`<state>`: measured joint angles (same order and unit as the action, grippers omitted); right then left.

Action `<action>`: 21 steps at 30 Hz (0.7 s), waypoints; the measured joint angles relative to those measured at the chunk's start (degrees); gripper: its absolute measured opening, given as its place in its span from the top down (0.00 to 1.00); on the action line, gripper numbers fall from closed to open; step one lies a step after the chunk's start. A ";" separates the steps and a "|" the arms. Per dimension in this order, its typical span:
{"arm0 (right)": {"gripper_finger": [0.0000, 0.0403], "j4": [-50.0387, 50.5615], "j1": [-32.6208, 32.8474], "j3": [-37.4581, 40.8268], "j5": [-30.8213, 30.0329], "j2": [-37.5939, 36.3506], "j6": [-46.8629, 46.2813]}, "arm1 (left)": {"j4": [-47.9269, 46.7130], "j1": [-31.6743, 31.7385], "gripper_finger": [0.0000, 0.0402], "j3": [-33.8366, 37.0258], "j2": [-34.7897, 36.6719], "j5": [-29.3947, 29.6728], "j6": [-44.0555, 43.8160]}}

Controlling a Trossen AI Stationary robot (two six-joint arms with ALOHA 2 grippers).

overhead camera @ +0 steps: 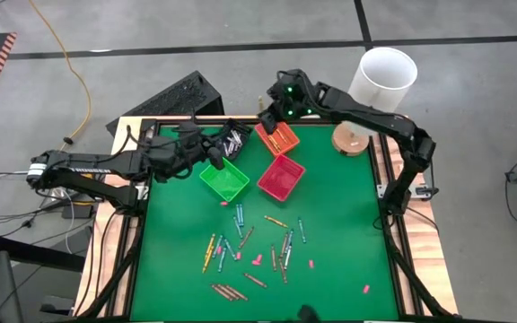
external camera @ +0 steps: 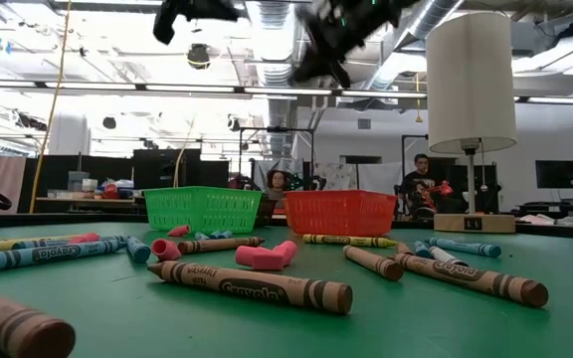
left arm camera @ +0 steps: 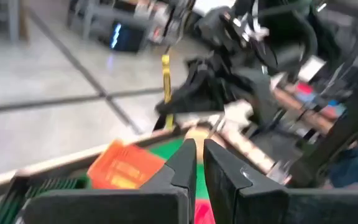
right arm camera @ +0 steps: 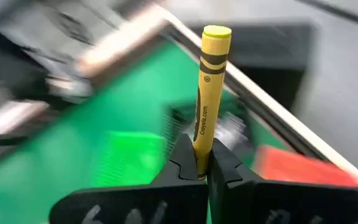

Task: Sort crayons
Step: Put the yellow crayon into the bin

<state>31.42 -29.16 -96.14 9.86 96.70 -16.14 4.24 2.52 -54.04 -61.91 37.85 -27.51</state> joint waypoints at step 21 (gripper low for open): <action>0.82 13.19 -5.86 0.04 -2.53 20.13 2.32 | -27.78 1.60 0.82 0.00 0.00 -4.35 -20.15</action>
<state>44.61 -35.03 -96.09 7.33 116.83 -13.81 -23.55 4.12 -54.04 -61.91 33.50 -47.66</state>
